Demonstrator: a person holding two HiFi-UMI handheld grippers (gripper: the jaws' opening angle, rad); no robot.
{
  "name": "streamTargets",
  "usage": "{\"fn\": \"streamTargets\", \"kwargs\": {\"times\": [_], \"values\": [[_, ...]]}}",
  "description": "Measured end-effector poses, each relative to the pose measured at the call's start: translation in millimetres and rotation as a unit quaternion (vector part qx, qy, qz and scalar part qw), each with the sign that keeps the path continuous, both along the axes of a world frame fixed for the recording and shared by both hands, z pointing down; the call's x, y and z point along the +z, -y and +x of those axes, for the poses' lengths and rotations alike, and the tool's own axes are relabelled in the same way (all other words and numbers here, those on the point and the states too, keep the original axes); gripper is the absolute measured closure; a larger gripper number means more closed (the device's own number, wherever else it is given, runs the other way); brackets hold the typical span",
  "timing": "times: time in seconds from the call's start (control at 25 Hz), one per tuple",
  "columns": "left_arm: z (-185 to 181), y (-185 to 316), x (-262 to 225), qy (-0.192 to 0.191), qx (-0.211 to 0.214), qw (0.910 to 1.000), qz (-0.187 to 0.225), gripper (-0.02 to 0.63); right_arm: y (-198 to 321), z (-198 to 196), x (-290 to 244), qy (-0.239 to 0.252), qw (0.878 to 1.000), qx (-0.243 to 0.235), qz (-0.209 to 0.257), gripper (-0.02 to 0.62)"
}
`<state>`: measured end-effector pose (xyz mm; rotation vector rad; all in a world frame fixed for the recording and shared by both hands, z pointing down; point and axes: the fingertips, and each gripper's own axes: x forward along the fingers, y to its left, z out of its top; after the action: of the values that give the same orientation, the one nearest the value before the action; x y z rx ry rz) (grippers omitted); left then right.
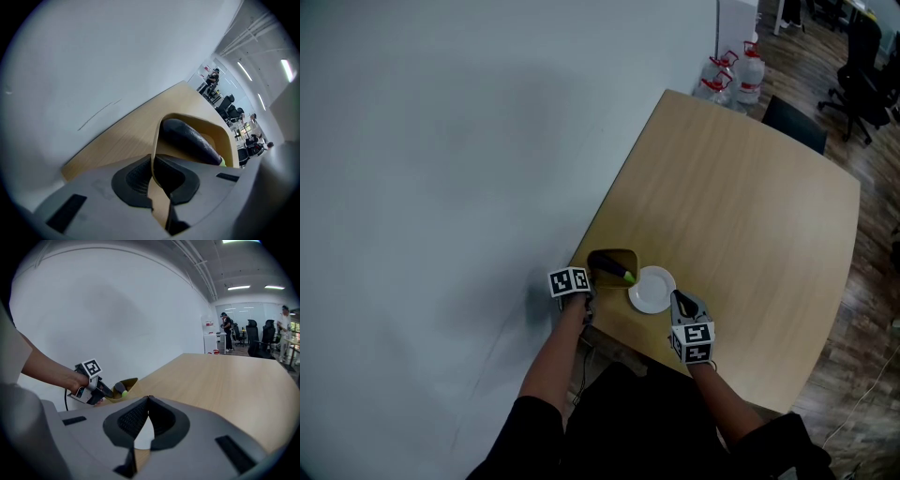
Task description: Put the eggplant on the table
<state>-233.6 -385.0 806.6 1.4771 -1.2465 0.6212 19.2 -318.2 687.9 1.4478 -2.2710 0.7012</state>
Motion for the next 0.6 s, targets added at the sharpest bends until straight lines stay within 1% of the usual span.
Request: {"fn": "streamTargets", "kwargs": {"times": [0.12,0.2,0.4,0.52,0.6], "values": [[-2.8,15.9,7.8,-0.006,-0.04,0.9992,-0.005,0.586,4.2,3.1,5.5,0.0,1.0,0.006,-0.01,0.535],[-3.7,21.8,11.9,-0.002,-0.063,0.9979,-0.01,0.586,4.5,5.1,4.9,0.001,1.0,0.006,-0.014,0.535],[-1.0,36.6,29.6,0.016,-0.073,0.997,-0.022,0.586,9.7,7.5,12.5,-0.005,1.0,0.002,-0.023,0.535],[0.1,41.7,37.4,0.01,-0.101,0.9942,-0.035,0.586,16.8,12.9,14.9,-0.009,1.0,0.004,-0.028,0.535],[-0.2,42.6,42.0,0.013,-0.11,0.9929,-0.045,0.586,22.3,15.0,13.8,-0.012,1.0,0.004,-0.027,0.535]]}}
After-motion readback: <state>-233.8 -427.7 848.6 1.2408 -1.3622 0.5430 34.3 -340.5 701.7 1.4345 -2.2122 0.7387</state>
